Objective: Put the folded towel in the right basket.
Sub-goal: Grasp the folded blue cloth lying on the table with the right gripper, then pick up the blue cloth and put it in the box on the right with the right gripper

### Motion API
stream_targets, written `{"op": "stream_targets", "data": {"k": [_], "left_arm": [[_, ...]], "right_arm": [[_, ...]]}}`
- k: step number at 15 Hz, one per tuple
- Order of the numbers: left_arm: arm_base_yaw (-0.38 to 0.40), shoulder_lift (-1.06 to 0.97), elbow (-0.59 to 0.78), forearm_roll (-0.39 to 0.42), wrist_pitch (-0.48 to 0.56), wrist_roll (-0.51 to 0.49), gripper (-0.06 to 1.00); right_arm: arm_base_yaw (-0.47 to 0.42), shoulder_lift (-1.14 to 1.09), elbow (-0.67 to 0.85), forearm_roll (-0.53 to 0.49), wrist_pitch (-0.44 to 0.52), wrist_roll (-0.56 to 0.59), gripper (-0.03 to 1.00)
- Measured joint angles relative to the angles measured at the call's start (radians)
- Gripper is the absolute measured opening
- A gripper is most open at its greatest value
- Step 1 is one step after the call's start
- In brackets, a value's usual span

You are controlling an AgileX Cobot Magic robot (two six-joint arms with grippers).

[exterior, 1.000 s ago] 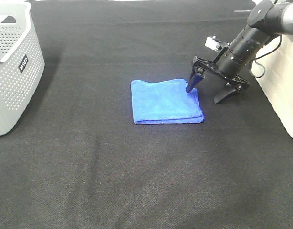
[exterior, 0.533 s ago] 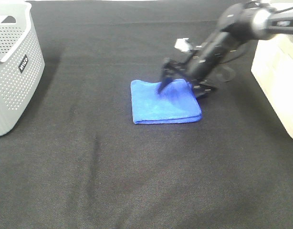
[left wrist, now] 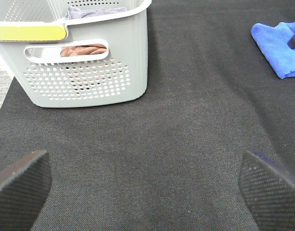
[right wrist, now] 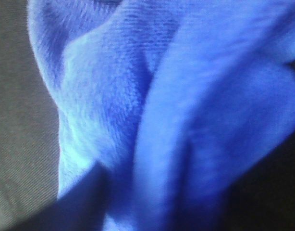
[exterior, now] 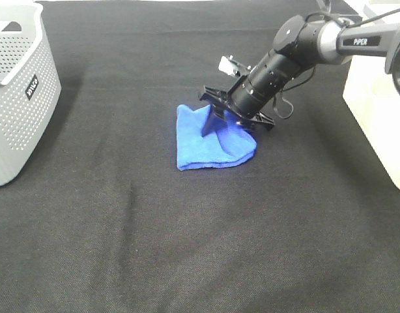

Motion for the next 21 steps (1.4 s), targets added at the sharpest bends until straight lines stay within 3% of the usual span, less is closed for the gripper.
{"op": "stream_targets", "data": {"k": [1, 2, 6, 8, 13, 18, 19, 21], "left_arm": [[0.0, 0.0, 0.0, 0.0, 0.0, 0.0, 0.99], [0.0, 0.0, 0.0, 0.0, 0.0, 0.0, 0.99], [0.0, 0.0, 0.0, 0.0, 0.0, 0.0, 0.99], [0.0, 0.0, 0.0, 0.0, 0.0, 0.0, 0.99], [0.0, 0.0, 0.0, 0.0, 0.0, 0.0, 0.99], [0.0, 0.0, 0.0, 0.0, 0.0, 0.0, 0.99], [0.0, 0.0, 0.0, 0.0, 0.0, 0.0, 0.99], [0.0, 0.0, 0.0, 0.0, 0.0, 0.0, 0.99]], "right_arm": [[0.0, 0.003, 0.002, 0.001, -0.002, 0.0, 0.27], [-0.001, 0.005, 0.002, 0.004, 0.004, 0.0, 0.26], [-0.001, -0.005, 0.0, -0.006, 0.018, 0.0, 0.26], [0.004, -0.034, 0.006, -0.052, 0.082, 0.0, 0.26], [0.009, -0.269, 0.012, -0.112, 0.239, 0.0, 0.26], [0.009, -0.483, 0.012, -0.184, 0.267, 0.012, 0.26], [0.009, -0.545, 0.012, -0.243, 0.268, 0.034, 0.26], [0.009, -0.68, 0.012, -0.455, 0.272, 0.087, 0.26]]}}
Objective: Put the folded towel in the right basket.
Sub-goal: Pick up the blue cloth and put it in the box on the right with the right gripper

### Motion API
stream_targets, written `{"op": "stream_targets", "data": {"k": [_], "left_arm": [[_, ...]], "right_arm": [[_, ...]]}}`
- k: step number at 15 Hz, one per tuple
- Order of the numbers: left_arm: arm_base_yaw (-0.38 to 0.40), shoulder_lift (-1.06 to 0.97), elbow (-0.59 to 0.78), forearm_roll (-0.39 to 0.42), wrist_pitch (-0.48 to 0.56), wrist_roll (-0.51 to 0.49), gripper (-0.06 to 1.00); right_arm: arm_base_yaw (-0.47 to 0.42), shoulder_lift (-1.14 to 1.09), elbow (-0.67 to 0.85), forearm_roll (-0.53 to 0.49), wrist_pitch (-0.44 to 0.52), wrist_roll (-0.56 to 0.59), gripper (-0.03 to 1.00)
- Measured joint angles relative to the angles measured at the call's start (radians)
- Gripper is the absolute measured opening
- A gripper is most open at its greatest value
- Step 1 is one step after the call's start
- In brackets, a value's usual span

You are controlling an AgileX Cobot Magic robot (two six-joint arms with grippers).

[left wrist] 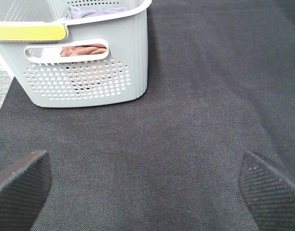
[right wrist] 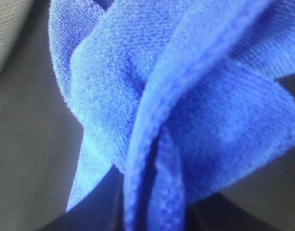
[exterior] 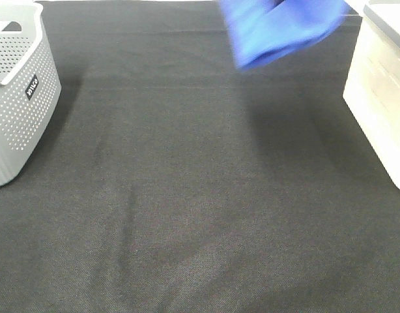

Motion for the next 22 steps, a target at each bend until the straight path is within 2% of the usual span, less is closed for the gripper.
{"op": "stream_targets", "data": {"k": [2, 4, 9, 10, 11, 12, 16, 22], "left_arm": [[0.0, 0.0, 0.0, 0.0, 0.0, 0.0, 0.99], [0.0, 0.0, 0.0, 0.0, 0.0, 0.0, 0.99], [0.0, 0.0, 0.0, 0.0, 0.0, 0.0, 0.99], [0.0, 0.0, 0.0, 0.0, 0.0, 0.0, 0.99], [0.0, 0.0, 0.0, 0.0, 0.0, 0.0, 0.99], [0.0, 0.0, 0.0, 0.0, 0.0, 0.0, 0.99], [0.0, 0.0, 0.0, 0.0, 0.0, 0.0, 0.99], [0.0, 0.0, 0.0, 0.0, 0.0, 0.0, 0.99]], "right_arm": [[-0.001, -0.072, 0.0, -0.231, 0.003, 0.058, 0.26], [-0.053, -0.125, 0.0, -0.386, 0.003, 0.12, 0.26], [-0.334, -0.139, 0.002, -0.388, 0.005, 0.125, 0.26], [-0.376, -0.133, 0.002, -0.388, 0.005, 0.125, 0.26], [-0.376, -0.133, 0.002, -0.388, 0.005, 0.125, 0.26], [-0.425, -0.112, 0.002, -0.388, 0.005, 0.125, 0.26], [-0.453, 0.011, 0.002, -0.374, 0.009, 0.069, 0.26], [-0.453, 0.156, 0.002, -0.36, -0.002, 0.105, 0.26]]}}
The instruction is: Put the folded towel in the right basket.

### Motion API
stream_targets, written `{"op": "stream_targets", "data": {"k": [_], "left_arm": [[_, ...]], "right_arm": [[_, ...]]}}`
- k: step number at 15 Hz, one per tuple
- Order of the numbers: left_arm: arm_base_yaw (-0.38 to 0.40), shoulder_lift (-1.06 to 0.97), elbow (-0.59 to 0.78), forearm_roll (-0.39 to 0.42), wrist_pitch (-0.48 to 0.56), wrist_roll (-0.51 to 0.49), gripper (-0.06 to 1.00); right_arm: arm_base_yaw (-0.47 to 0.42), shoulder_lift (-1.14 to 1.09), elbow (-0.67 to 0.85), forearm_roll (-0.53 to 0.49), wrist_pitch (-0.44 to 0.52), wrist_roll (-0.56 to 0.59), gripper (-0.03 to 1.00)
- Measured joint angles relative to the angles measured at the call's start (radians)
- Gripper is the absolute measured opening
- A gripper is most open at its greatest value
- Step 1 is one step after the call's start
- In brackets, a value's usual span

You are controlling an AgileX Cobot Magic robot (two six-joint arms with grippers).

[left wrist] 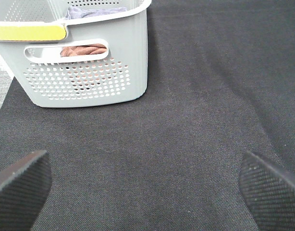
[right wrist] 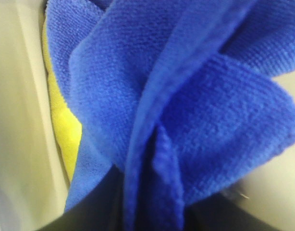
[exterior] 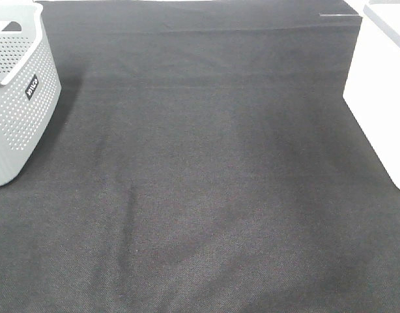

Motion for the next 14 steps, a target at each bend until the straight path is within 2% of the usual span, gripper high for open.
{"op": "stream_targets", "data": {"k": [4, 5, 6, 7, 8, 10, 14], "left_arm": [[0.0, 0.0, 0.0, 0.0, 0.0, 0.0, 0.99], [0.0, 0.0, 0.0, 0.0, 0.0, 0.0, 0.99], [0.0, 0.0, 0.0, 0.0, 0.0, 0.0, 0.99], [0.0, 0.0, 0.0, 0.0, 0.0, 0.0, 0.99], [0.0, 0.0, 0.0, 0.0, 0.0, 0.0, 0.99], [0.0, 0.0, 0.0, 0.0, 0.0, 0.0, 0.99], [0.0, 0.0, 0.0, 0.0, 0.0, 0.0, 0.99]], "right_arm": [[0.0, 0.068, 0.0, 0.01, -0.004, 0.033, 0.28], [0.0, 0.078, 0.0, 0.018, -0.009, 0.057, 0.43], [0.0, 0.08, 0.0, 0.022, -0.014, 0.072, 0.74], [0.0, 0.08, 0.0, 0.028, -0.017, 0.072, 0.85], [0.0, 0.08, 0.0, 0.03, -0.018, 0.072, 0.91], [0.0, 0.079, 0.0, 0.035, -0.018, 0.072, 0.94], [0.0, 0.041, 0.0, 0.034, -0.018, 0.07, 0.95]]}}
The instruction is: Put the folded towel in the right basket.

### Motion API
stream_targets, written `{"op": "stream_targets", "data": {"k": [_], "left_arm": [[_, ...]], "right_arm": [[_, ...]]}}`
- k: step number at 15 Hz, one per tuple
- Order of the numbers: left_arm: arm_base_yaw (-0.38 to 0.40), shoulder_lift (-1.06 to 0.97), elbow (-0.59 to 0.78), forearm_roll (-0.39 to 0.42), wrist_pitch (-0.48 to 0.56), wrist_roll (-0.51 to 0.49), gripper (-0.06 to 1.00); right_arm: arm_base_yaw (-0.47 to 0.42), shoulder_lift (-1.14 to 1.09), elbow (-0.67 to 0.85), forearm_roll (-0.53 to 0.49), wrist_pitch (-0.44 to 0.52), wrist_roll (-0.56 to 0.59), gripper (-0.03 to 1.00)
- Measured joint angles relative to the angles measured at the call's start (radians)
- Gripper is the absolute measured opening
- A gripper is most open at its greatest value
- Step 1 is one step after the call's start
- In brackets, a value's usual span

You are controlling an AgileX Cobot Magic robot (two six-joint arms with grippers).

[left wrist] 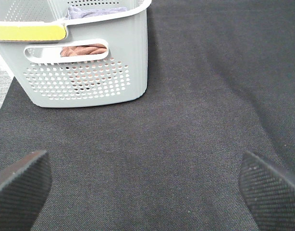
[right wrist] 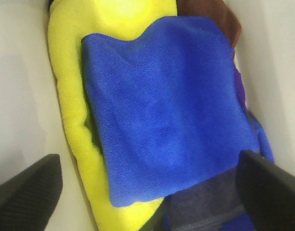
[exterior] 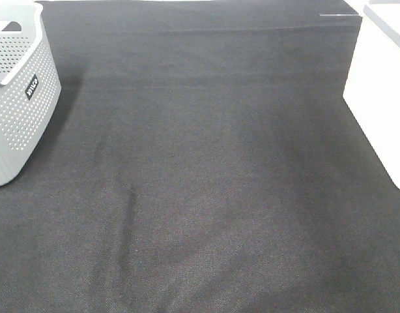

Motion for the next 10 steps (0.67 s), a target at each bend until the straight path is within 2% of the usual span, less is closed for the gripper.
{"op": "stream_targets", "data": {"k": [5, 10], "left_arm": [[0.0, 0.0, 0.0, 0.0, 0.0, 0.0, 0.99], [0.0, 0.0, 0.0, 0.0, 0.0, 0.0, 0.99]], "right_arm": [[0.0, -0.077, 0.0, 0.015, 0.009, -0.001, 0.95], [0.001, -0.232, 0.0, 0.227, 0.019, -0.072, 0.95]]}}
